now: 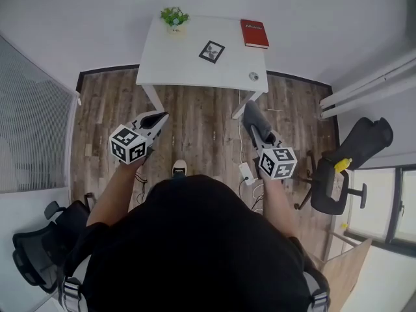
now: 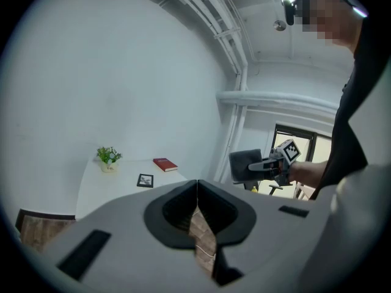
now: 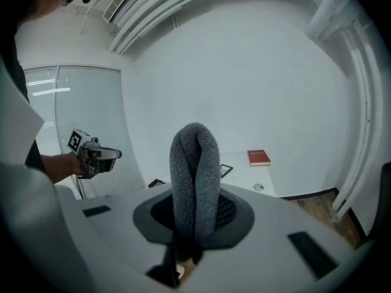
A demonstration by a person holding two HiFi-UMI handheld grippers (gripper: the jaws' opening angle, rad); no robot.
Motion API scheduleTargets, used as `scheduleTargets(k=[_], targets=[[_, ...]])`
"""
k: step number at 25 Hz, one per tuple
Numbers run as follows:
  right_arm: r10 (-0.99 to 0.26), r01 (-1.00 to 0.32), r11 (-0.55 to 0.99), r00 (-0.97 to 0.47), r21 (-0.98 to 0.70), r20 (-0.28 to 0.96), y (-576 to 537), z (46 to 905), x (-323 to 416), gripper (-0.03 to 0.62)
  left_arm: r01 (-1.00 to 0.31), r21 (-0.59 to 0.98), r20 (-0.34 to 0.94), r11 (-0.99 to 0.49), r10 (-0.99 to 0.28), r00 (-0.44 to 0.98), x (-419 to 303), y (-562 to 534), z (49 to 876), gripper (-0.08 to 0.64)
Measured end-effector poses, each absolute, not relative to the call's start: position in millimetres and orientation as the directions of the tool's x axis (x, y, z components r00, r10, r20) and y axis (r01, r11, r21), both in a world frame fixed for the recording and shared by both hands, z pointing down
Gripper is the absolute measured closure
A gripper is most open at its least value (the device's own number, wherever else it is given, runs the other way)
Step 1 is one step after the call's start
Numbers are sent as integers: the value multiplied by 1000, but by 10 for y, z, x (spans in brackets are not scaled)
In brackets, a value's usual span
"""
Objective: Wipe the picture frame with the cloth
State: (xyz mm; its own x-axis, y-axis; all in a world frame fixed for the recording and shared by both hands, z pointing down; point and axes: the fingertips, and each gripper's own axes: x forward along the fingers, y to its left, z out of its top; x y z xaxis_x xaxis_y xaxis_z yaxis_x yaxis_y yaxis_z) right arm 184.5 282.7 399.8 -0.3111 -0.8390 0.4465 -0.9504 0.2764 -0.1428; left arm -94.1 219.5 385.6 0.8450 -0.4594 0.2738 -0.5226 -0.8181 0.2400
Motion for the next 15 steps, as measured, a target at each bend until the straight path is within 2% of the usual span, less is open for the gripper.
scheduleTargets(k=[15], targets=[[-855, -967, 224, -256, -125, 450, 2182, 3892, 1791, 545, -467, 251, 255, -848, -407, 877, -909, 1399, 3836, 549]])
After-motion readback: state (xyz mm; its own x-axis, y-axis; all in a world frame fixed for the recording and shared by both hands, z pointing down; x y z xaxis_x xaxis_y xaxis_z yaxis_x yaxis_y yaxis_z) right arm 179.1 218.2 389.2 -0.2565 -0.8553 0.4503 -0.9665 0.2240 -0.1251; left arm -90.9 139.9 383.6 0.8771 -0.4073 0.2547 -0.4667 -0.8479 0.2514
